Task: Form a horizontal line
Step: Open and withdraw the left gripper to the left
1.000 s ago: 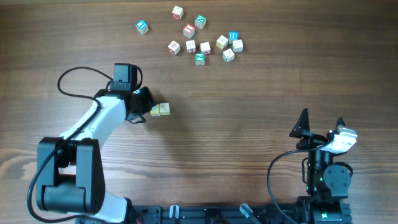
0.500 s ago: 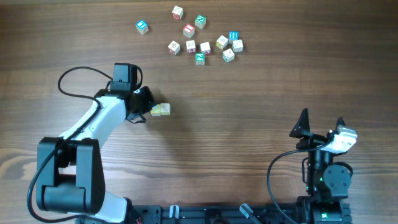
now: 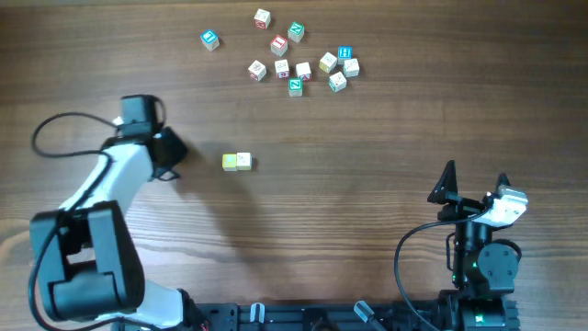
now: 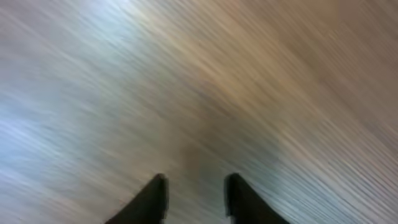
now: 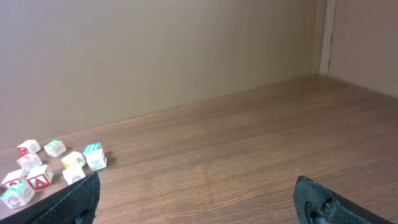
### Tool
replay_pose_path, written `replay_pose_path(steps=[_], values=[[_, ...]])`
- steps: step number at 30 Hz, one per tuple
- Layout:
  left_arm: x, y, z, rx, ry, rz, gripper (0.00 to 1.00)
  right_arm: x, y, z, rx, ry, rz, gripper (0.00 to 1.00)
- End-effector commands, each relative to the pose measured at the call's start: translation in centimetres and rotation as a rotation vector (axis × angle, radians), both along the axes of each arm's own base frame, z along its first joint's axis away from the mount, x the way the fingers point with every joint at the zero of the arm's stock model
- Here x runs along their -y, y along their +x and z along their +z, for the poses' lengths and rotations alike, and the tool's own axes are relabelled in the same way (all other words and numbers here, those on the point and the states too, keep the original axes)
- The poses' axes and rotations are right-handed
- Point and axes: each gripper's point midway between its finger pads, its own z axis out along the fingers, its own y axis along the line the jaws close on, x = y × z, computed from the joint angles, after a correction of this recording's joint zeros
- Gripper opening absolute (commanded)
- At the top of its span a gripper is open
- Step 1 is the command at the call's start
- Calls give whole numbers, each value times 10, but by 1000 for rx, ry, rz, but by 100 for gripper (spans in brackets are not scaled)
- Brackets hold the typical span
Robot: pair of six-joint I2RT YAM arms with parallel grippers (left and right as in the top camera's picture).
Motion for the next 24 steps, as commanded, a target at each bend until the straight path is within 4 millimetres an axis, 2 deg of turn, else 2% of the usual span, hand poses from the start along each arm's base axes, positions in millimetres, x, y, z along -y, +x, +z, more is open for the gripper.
replay_pose_path(steps=[1,5,24], values=[[-35,-20,-8,-56,8,110,100,2,-1,2,5,-12,-11,100],[-46,-25,-9,-62,6,146,100,2,-1,2,5,-12,-11,100],[-47,-25,-9,-62,6,147,100,2,-1,2,5,-12,-11,100]])
